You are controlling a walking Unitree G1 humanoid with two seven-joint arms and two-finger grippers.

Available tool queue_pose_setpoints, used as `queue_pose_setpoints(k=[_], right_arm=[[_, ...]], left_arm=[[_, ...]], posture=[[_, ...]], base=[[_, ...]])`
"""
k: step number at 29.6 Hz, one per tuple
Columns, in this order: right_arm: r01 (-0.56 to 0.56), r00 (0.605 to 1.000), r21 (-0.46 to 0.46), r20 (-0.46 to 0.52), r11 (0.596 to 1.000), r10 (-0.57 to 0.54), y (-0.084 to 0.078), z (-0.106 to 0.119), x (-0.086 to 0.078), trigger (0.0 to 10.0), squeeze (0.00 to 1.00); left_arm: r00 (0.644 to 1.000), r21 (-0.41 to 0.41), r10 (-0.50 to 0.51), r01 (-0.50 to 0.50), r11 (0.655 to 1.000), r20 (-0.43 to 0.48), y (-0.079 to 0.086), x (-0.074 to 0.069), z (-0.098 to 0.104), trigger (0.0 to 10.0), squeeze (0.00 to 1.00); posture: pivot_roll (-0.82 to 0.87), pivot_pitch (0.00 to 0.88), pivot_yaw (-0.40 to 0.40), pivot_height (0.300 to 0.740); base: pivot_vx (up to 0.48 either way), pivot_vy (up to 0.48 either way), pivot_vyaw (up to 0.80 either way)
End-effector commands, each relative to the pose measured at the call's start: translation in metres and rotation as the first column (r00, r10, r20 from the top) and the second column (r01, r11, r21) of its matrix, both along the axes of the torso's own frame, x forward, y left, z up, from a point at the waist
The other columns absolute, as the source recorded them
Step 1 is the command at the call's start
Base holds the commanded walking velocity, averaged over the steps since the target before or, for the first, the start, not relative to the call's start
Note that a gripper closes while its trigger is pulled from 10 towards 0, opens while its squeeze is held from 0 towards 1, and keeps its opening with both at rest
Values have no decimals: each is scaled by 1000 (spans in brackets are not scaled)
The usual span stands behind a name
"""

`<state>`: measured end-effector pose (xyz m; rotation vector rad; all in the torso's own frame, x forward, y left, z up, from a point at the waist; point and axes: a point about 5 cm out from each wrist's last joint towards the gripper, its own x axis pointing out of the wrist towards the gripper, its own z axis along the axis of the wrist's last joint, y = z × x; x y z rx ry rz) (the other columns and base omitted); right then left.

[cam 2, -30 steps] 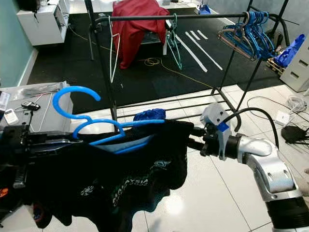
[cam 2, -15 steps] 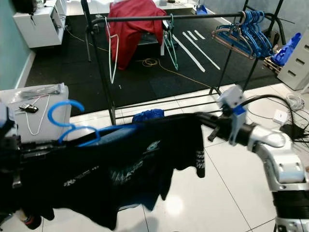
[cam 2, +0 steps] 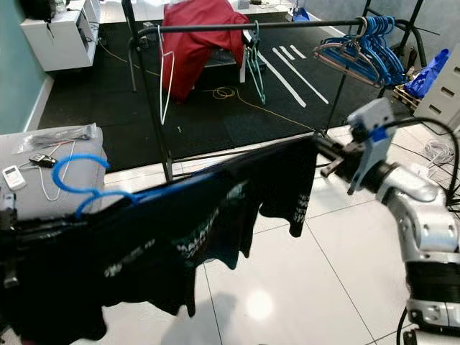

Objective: Hang hanger

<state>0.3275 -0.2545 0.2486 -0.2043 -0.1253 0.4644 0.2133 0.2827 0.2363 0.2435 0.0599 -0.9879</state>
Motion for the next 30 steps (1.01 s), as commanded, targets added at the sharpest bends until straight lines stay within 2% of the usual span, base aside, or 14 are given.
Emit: queue_pose_setpoints(k=[1,7,8,12,14,17,20,21,22,24,25,26,29,30], right_arm=[[286,958,67,18,956,-288,-46,3,-2,0,0],[475,879,82,-101,876,-467,-76,-18,-4,0,0],[545,830,111,-211,831,-516,-84,-39,-7,0,0],[522,838,112,-251,846,-484,-74,-51,-6,0,0],[416,893,132,-249,900,-376,-48,-57,-2,0,0],[313,931,121,-237,942,-279,-22,-62,1,0,0],[282,940,105,-228,954,-253,-15,-63,1,0,0],[265,946,101,-218,959,-239,-10,-63,3,471,0],[188,969,164,-193,968,-155,-2,-53,2,10000,0],[131,981,211,-170,969,-96,2,-46,2,10000,0],[-9,992,285,-118,958,44,12,-30,-4,10000,0],[-146,982,346,-59,927,177,18,-13,-12,10000,1000],[-263,957,379,-11,887,289,19,2,-21,10000,1000],[-369,919,375,12,851,393,17,13,-31,10000,1000]], left_arm=[[997,-41,76,-75,996,6,15,-3,2,10000,0],[999,-127,2,5,992,54,11,-11,18,10000,0],[993,-167,-86,99,981,83,4,-19,29,10000,0],[985,-193,-129,149,970,111,-2,-21,37,10000,0],[980,-212,-133,163,964,146,-9,-18,42,10000,0],[975,-223,-150,185,957,166,-17,-15,43,10000,0],[973,-221,-163,197,955,164,-19,-15,42,10000,0],[972,-214,-174,205,955,158,-21,-16,41,10000,0],[973,-184,-184,208,961,136,-23,-16,38,10000,0],[974,-165,-190,209,964,120,-24,-16,35,10000,0],[976,-144,-193,207,968,103,-25,-16,33,10000,0],[976,-129,-199,210,969,88,-27,-16,32,10000,0],[975,-120,-205,214,969,80,-28,-17,31,10000,0],[974,-116,-214,222,968,78,-30,-17,31,10000,0]], posture=[[-81,81,-21,740],[-83,84,-22,740],[-81,86,-23,740],[-77,86,-23,740],[-78,85,-19,740],[-75,83,-20,740],[-75,82,-21,740],[-75,81,-20,740],[-73,78,-22,740],[-73,78,-22,740],[-71,76,-23,740],[-72,71,-25,740],[-72,71,-25,740],[-74,64,-27,740]], base=[[0,0,0],[0,0,0],[0,0,0],[0,0,0],[0,0,0],[0,0,0],[0,0,0],[0,0,0],[0,0,0],[0,0,0],[0,0,0],[0,0,0],[0,0,0],[0,0,0]])
